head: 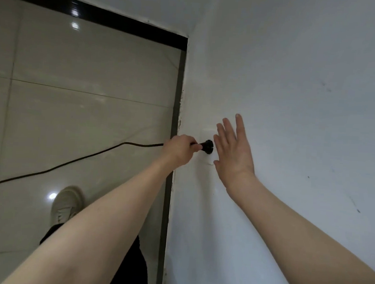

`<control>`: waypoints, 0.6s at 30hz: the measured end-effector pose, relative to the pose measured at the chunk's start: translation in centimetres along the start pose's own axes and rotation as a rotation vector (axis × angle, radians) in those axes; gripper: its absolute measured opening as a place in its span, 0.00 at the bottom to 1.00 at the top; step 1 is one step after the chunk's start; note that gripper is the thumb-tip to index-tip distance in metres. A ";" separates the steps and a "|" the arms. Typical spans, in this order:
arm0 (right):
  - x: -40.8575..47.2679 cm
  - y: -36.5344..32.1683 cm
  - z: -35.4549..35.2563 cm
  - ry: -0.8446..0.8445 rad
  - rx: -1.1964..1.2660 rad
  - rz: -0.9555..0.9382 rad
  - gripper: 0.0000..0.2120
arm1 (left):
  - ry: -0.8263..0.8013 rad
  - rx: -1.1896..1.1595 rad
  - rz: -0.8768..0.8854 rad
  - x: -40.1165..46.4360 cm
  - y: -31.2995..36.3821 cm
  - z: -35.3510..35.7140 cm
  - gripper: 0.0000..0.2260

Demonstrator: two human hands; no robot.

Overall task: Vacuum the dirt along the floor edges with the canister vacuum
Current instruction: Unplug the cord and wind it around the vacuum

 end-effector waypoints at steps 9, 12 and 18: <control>-0.5 0.2 -0.4 0.000 0.018 -0.026 0.35 | -0.007 -0.043 -0.090 -0.9 -1.8 -2.0 0.15; -0.8 0.6 -0.6 -0.004 0.097 -0.013 0.34 | 0.182 -0.088 -0.192 -4.2 -7.8 -7.4 0.13; -1.5 -2.0 -7.5 0.043 0.859 -0.072 0.32 | 0.395 -0.737 -0.327 -12.5 -13.3 -16.7 0.07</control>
Point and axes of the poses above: each hand's wrist, its own x-axis towards the middle knuckle, its own z-axis out of the palm, y = z × x, the point moved 6 cm from there along x, towards the middle knuckle, and after that the axes turned 7 degrees about y, right-handed, at the moved point
